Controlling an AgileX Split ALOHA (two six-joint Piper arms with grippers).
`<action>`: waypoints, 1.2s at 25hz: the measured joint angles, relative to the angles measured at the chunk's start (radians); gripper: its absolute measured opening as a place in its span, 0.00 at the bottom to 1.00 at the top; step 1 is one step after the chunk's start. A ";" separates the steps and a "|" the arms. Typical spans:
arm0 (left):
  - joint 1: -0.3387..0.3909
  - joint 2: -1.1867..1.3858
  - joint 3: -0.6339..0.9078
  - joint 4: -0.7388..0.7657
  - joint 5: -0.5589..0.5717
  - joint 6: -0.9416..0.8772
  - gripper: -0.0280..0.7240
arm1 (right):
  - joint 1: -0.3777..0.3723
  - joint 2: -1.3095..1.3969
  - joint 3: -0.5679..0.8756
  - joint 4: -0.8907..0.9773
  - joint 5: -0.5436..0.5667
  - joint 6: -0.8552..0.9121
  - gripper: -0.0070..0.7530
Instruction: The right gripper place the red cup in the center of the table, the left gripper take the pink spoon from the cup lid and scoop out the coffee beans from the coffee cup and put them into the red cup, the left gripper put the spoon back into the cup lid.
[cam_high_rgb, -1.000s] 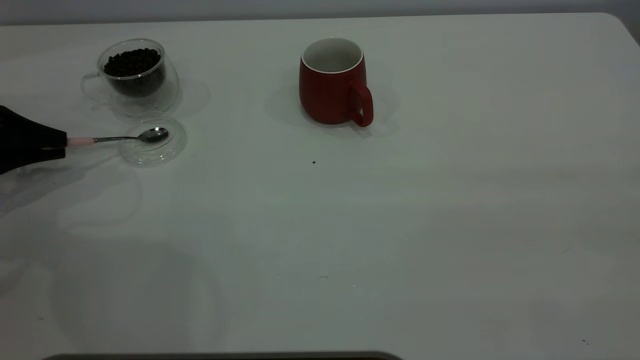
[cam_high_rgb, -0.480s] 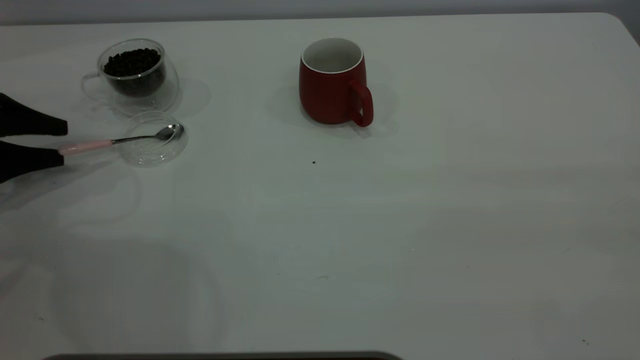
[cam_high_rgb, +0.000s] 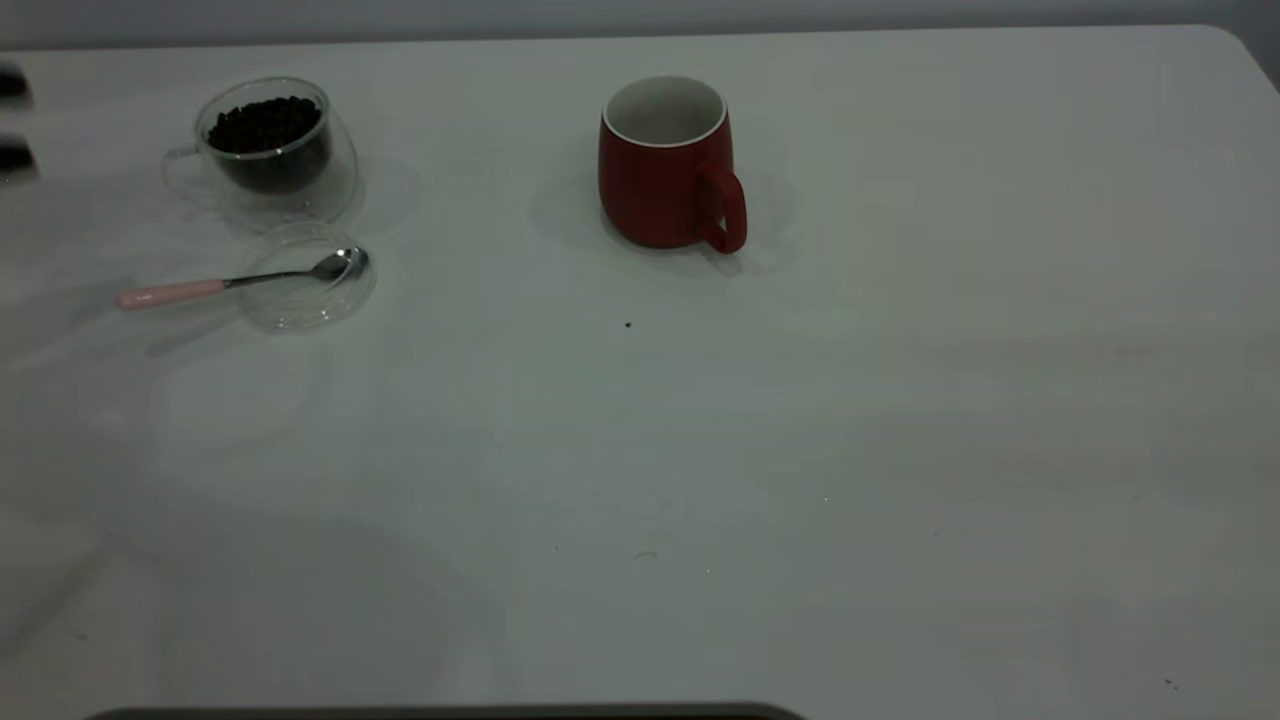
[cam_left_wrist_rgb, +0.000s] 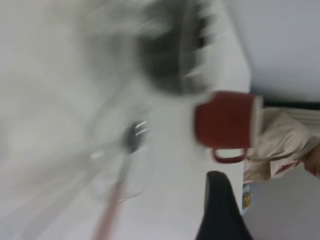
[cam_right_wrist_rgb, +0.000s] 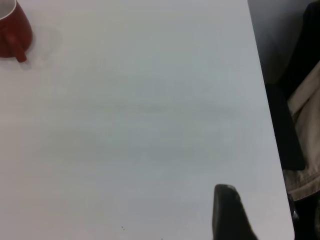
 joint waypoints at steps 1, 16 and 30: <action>-0.004 -0.044 0.000 0.000 0.004 -0.013 0.74 | 0.000 0.000 0.000 0.000 0.000 0.000 0.58; -0.428 -0.911 0.005 1.026 -0.030 -1.019 0.71 | 0.000 0.000 0.000 0.000 0.000 0.000 0.58; -0.839 -1.294 0.413 1.351 0.049 -1.339 0.71 | 0.000 0.000 0.000 0.000 0.000 0.000 0.58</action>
